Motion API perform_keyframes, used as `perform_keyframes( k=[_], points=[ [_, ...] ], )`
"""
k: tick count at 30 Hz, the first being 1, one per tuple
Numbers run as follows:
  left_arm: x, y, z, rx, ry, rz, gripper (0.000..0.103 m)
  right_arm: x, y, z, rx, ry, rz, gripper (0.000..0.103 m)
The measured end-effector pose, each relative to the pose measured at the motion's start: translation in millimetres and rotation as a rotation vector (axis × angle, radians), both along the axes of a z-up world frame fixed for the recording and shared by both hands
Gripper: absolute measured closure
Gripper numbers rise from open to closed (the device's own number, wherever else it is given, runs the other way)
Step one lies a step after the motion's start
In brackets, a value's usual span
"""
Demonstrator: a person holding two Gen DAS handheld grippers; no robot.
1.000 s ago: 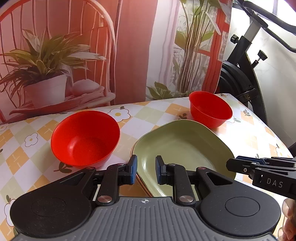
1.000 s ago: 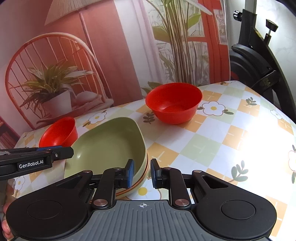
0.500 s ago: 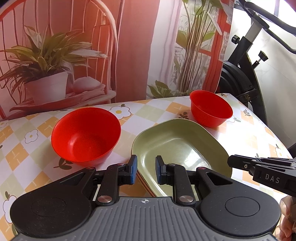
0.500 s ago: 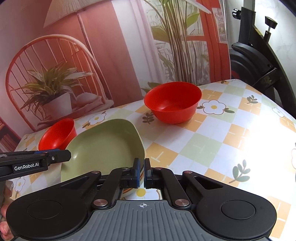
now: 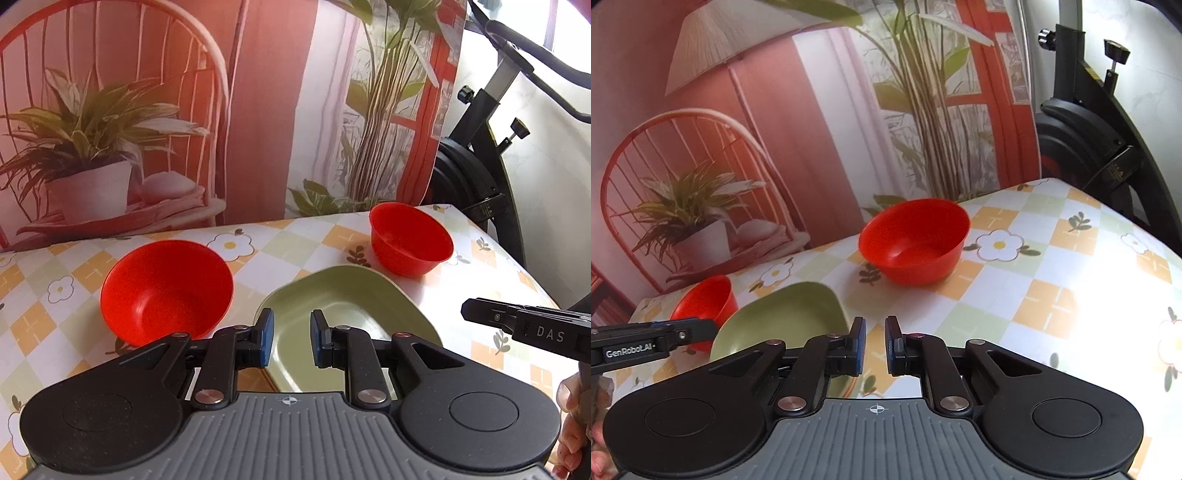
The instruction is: Organize plates and bowls
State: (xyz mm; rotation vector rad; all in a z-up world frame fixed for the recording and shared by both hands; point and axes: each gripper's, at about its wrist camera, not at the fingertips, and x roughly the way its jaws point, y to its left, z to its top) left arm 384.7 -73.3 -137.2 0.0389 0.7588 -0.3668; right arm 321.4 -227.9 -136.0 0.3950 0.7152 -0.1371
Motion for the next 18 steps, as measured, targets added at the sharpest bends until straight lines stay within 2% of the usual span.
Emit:
perform_keyframes(
  k=[4,8,10,12,18],
  points=[
    [10,-12,11,-0.026,-0.019,-0.025,0.080,7,-23,4,-0.049,-0.023,-0.022,0.090],
    [25,-26,16,-0.057,-0.018,-0.053,0.079,16,-41,1,-0.076,-0.034,-0.038,0.085],
    [33,-35,15,-0.063,-0.021,-0.066,0.075,22,-51,-3,-0.074,-0.037,-0.055,0.084],
    [40,-44,12,-0.068,-0.027,-0.073,0.060,27,-58,-8,-0.062,-0.040,-0.068,0.084],
    [69,-77,-3,-0.085,0.009,-0.089,0.058,47,-73,-23,-0.022,-0.050,-0.095,0.075]
  ],
)
